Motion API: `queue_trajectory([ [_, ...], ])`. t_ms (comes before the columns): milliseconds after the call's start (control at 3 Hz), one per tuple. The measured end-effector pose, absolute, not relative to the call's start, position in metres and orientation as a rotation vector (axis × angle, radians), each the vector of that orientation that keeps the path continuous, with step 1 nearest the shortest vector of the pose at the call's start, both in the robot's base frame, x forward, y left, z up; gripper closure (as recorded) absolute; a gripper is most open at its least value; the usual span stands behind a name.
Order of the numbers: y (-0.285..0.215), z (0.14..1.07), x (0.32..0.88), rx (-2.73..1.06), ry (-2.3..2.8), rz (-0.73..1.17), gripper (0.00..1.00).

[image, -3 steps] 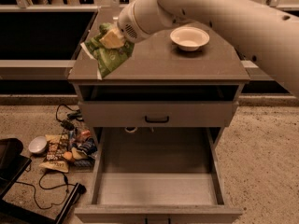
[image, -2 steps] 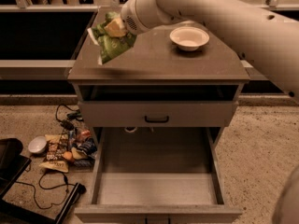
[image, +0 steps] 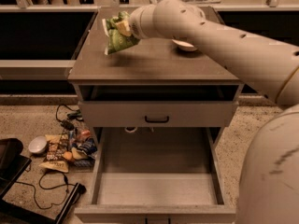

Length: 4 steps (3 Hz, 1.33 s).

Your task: Pick green jalapeno chip bag from middle drawer and place on counter

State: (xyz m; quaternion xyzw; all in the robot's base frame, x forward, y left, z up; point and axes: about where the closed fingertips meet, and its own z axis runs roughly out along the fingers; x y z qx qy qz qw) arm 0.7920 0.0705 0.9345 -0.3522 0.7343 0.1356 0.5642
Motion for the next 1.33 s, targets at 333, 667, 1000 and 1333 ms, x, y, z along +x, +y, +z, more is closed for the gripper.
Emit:
queue_trajectory([
  [333,0.0707,0.9487,0.7975,-0.795,1.684,0.312,0.81],
  [667,0.0728,0.9472,0.7965,-0.801,1.688,0.315,0.58],
  [1000,0.0746,0.9468,0.7962,-0.803,1.687,0.317,0.35],
  [1333,0.0765,0.9464,0.7958,-0.805,1.687,0.319,0.11],
])
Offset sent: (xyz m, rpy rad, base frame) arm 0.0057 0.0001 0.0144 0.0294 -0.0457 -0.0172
